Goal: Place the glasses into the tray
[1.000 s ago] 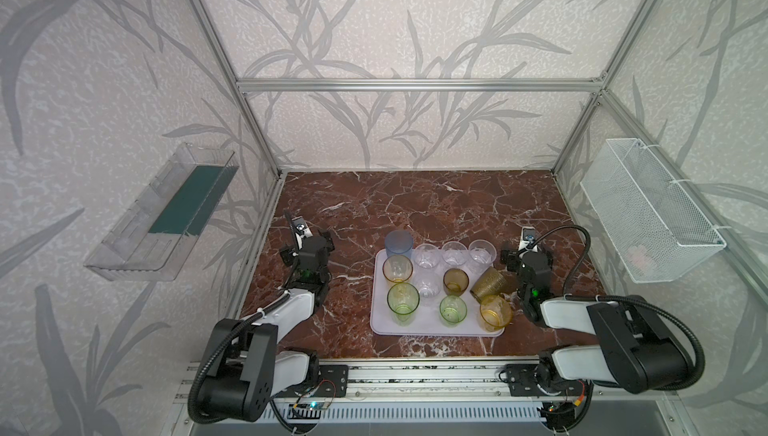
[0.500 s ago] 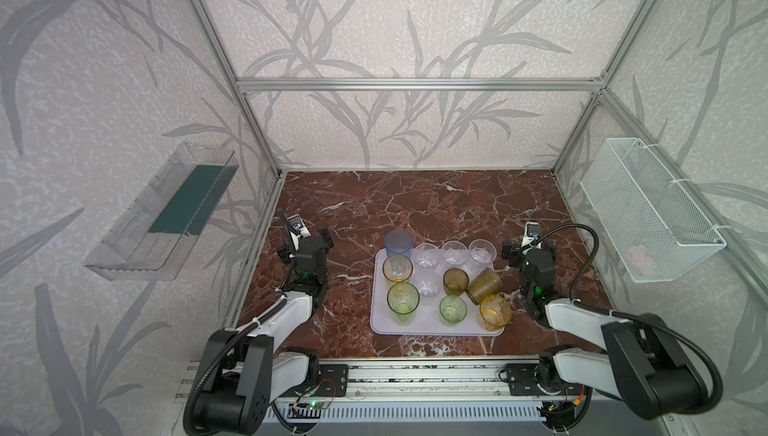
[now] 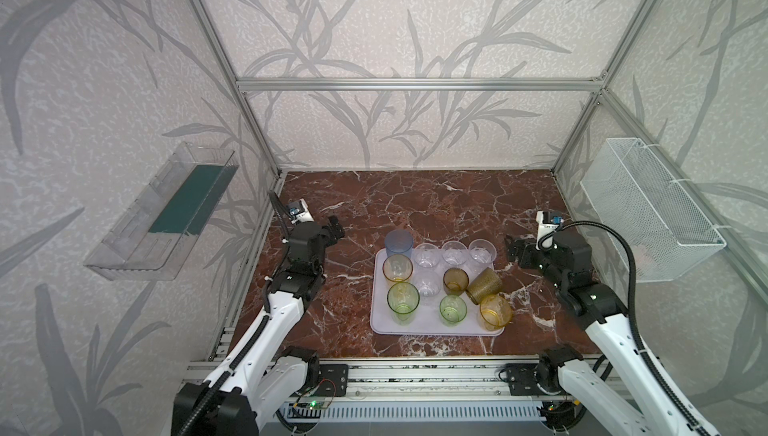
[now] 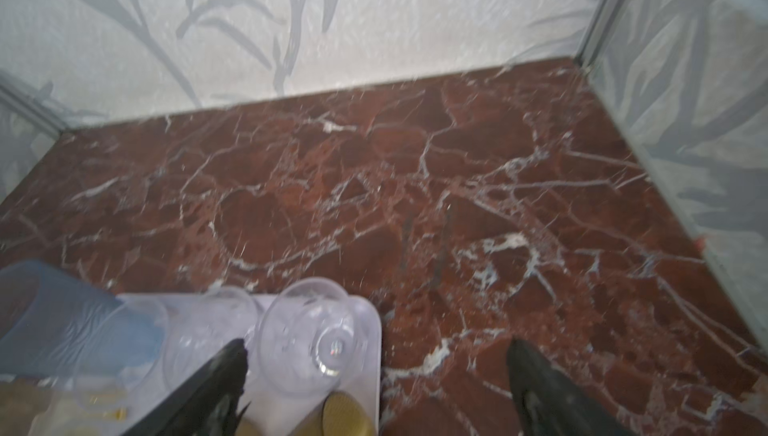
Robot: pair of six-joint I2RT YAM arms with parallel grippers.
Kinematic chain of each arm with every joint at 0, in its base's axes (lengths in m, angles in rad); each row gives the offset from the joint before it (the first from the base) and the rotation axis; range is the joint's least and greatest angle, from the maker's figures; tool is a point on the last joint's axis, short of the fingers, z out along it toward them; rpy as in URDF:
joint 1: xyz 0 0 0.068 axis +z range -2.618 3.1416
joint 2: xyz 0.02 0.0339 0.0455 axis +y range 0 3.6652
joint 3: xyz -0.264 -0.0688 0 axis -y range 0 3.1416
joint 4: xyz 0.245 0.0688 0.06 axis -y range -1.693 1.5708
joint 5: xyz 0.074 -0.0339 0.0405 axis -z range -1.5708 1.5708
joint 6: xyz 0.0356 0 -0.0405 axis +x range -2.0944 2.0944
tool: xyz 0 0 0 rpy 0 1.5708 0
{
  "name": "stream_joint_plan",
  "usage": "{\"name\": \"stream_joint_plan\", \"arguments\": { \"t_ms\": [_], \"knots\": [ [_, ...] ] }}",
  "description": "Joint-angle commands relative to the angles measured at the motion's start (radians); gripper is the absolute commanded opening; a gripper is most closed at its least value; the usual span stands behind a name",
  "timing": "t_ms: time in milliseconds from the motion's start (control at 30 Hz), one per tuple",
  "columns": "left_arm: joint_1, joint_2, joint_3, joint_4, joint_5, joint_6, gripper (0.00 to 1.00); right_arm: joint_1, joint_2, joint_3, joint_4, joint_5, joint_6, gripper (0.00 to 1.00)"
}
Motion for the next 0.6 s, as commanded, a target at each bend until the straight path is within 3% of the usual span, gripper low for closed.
{"name": "stream_joint_plan", "arguments": {
  "t_ms": [0,133,267,567],
  "knots": [
    [-0.046,-0.019,0.047,-0.167,0.172,-0.105,0.99,-0.006,0.02,0.05,-0.277,-0.181,0.042,0.89],
    [-0.117,-0.021,0.106,-0.267,0.289,-0.103,0.99,-0.006,0.047,0.065,-0.325,-0.266,0.003,0.82],
    [-0.123,-0.036,0.141,-0.322,0.4,-0.099,0.99,-0.005,0.105,0.071,-0.351,-0.314,-0.034,0.75],
    [-0.123,-0.055,0.105,-0.253,0.427,-0.118,0.99,-0.006,0.212,0.073,-0.301,-0.274,-0.083,0.65]
  ]
}}
